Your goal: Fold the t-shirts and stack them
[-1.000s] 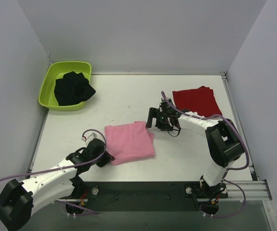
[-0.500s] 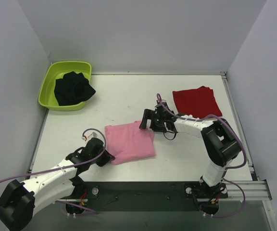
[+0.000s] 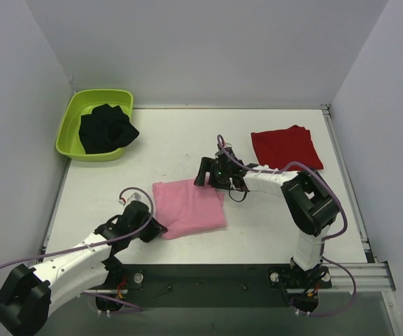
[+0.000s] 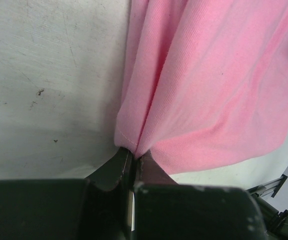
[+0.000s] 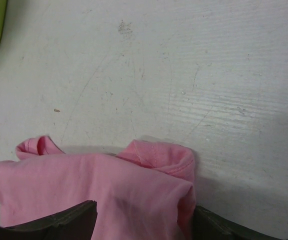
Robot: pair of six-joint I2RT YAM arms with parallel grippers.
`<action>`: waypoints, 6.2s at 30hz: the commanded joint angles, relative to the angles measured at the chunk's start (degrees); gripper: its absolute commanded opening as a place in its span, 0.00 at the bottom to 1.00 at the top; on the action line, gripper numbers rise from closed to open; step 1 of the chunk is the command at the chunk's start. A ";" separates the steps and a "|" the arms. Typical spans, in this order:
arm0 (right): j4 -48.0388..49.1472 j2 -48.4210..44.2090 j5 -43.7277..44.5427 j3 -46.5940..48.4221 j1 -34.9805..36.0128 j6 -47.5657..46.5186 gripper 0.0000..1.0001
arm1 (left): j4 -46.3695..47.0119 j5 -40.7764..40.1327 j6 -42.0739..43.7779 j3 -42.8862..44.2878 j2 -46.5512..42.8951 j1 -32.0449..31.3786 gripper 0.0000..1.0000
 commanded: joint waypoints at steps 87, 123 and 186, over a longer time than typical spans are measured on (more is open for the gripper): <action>-35.64 -3.32 9.96 46.62 -35.89 -13.60 0.00 | 12.50 16.00 15.95 96.75 78.89 -8.46 0.00; -33.35 5.11 16.02 42.74 -39.06 -15.18 0.00 | 23.48 19.25 14.11 91.68 86.48 -12.60 0.84; -3.38 -4.71 60.14 22.63 -26.95 -33.12 1.00 | 33.86 19.96 19.20 57.22 59.24 -7.59 0.94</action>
